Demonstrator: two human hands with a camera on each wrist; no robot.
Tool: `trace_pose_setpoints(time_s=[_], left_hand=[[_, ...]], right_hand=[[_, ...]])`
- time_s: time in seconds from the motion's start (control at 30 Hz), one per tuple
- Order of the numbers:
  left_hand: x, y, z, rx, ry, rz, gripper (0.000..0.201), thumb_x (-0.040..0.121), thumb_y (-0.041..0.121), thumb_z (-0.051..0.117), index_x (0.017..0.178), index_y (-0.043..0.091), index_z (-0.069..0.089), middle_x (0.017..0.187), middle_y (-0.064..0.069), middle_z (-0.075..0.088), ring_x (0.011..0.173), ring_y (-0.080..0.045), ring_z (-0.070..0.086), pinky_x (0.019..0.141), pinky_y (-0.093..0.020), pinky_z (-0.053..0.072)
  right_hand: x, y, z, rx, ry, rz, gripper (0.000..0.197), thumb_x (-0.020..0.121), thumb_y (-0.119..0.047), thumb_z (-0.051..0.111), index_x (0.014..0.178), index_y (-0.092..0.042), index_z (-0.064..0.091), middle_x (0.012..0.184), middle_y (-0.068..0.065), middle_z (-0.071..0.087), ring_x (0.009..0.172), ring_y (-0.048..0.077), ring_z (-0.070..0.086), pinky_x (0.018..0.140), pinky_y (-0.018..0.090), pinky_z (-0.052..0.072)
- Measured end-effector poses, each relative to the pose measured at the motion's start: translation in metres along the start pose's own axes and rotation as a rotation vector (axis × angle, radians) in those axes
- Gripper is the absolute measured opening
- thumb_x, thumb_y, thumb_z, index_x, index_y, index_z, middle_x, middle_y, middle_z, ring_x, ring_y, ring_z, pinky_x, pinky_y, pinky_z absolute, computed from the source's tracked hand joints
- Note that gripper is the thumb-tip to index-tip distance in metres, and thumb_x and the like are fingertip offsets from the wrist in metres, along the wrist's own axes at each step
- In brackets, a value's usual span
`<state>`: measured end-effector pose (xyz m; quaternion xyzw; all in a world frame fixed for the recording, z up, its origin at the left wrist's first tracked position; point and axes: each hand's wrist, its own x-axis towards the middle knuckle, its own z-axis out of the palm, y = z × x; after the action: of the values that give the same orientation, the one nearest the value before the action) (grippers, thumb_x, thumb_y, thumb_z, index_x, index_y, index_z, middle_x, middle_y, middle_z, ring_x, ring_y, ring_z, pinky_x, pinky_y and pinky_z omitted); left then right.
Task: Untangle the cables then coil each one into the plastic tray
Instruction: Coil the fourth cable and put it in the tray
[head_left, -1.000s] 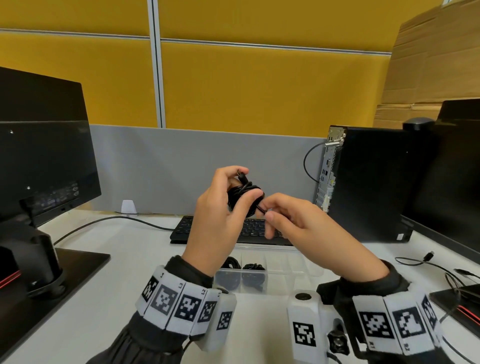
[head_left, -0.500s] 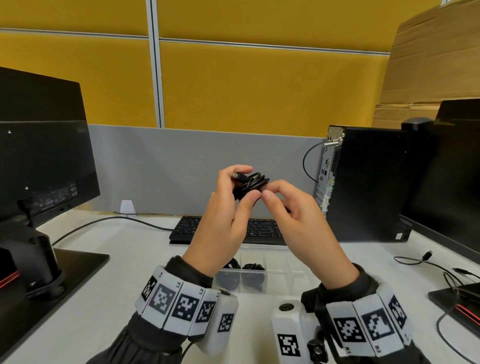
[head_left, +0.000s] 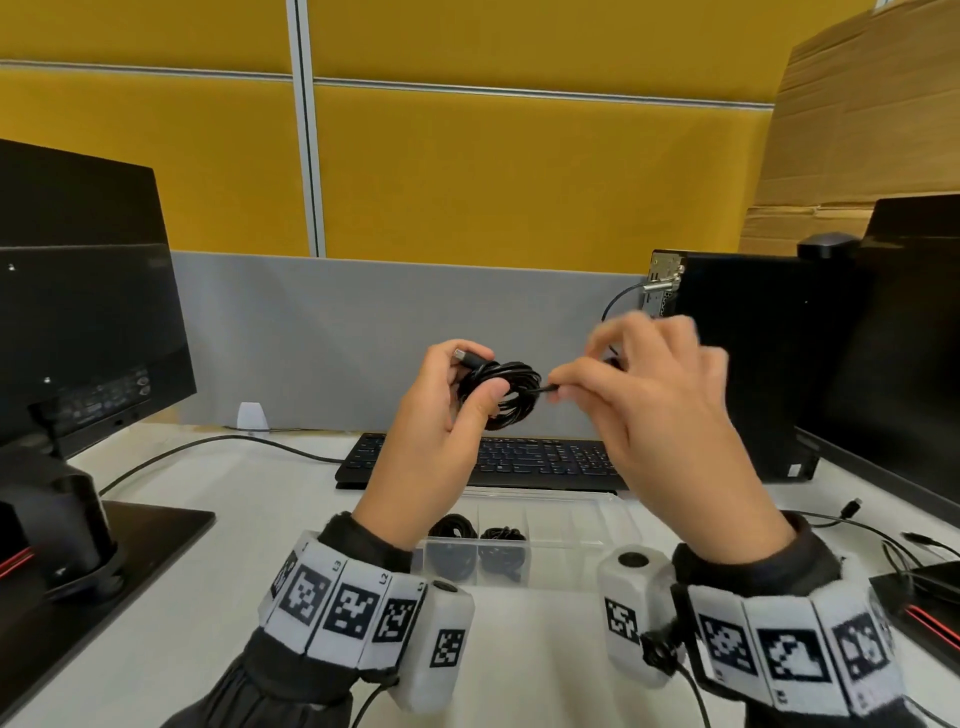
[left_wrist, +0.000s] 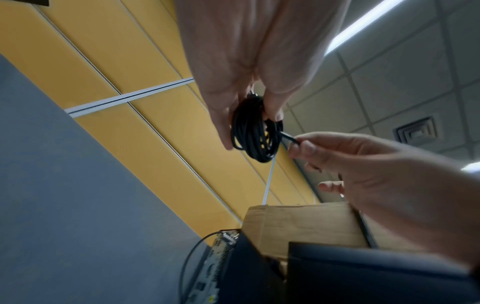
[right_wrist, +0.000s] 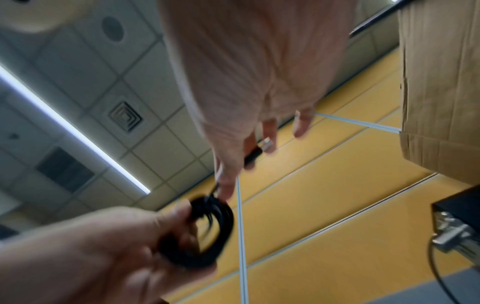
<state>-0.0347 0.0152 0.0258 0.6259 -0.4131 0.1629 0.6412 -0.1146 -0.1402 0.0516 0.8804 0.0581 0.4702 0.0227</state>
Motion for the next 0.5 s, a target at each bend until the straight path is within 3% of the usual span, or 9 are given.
trace_pose_setpoints(time_s=[0.07, 0.13, 0.23, 0.3, 0.4, 0.5], left_hand=[[0.001, 0.005, -0.002, -0.084, -0.026, -0.021, 0.017, 0.089, 0.021, 0.051, 0.106, 0.019, 0.050, 0.097, 0.003, 0.062, 0.090, -0.003, 0.062, 0.082, -0.017, 0.048], [0.001, 0.010, -0.003, -0.195, -0.052, -0.047, 0.029, 0.082, 0.026, 0.052, 0.108, 0.012, 0.053, 0.086, 0.007, 0.065, 0.083, -0.004, 0.063, 0.084, -0.022, 0.051], [0.001, 0.009, -0.001, -0.352, -0.077, -0.106, 0.032, 0.079, 0.024, 0.053, 0.107, 0.009, 0.054, 0.074, 0.007, 0.064, 0.077, -0.006, 0.062, 0.081, -0.025, 0.053], [0.000, 0.008, 0.001, -0.419, -0.080, -0.133, 0.028, 0.079, 0.022, 0.053, 0.105, 0.010, 0.054, 0.070, 0.005, 0.063, 0.074, -0.006, 0.061, 0.078, -0.022, 0.051], [0.000, 0.006, 0.002, -0.463, -0.062, -0.159, 0.028, 0.078, 0.021, 0.054, 0.104, 0.010, 0.054, 0.069, 0.005, 0.063, 0.073, -0.005, 0.061, 0.078, -0.022, 0.052], [0.000, 0.006, 0.006, -0.433, -0.030, -0.182, 0.031, 0.079, 0.022, 0.054, 0.106, 0.007, 0.055, 0.077, 0.006, 0.067, 0.078, -0.006, 0.064, 0.078, -0.022, 0.053]], right_hand=[[0.002, 0.002, 0.004, -0.012, 0.168, 0.001, 0.021, 0.089, -0.033, 0.048, 0.092, -0.026, 0.068, 0.105, 0.006, 0.055, 0.100, 0.026, 0.038, 0.074, 0.038, 0.028], [0.003, 0.004, 0.013, 0.070, 0.269, 0.010, 0.020, 0.091, -0.029, 0.051, 0.095, -0.020, 0.069, 0.100, 0.010, 0.054, 0.095, 0.026, 0.040, 0.072, 0.039, 0.037], [0.002, 0.002, 0.028, 0.292, 0.330, 0.073, 0.019, 0.092, -0.021, 0.053, 0.101, -0.014, 0.069, 0.091, 0.007, 0.052, 0.087, 0.017, 0.046, 0.073, 0.026, 0.041], [0.002, -0.002, 0.035, 0.451, 0.321, 0.127, 0.020, 0.092, -0.020, 0.052, 0.101, -0.015, 0.069, 0.086, 0.002, 0.055, 0.080, 0.008, 0.050, 0.071, 0.016, 0.041], [0.004, -0.010, 0.037, 0.864, 0.201, 0.279, 0.018, 0.095, -0.013, 0.050, 0.096, -0.014, 0.068, 0.085, 0.002, 0.067, 0.080, 0.012, 0.064, 0.070, 0.022, 0.053], [0.005, -0.016, 0.032, 1.216, 0.134, 0.441, 0.021, 0.095, -0.006, 0.048, 0.096, -0.008, 0.068, 0.089, 0.007, 0.071, 0.084, 0.017, 0.069, 0.069, 0.023, 0.056]])
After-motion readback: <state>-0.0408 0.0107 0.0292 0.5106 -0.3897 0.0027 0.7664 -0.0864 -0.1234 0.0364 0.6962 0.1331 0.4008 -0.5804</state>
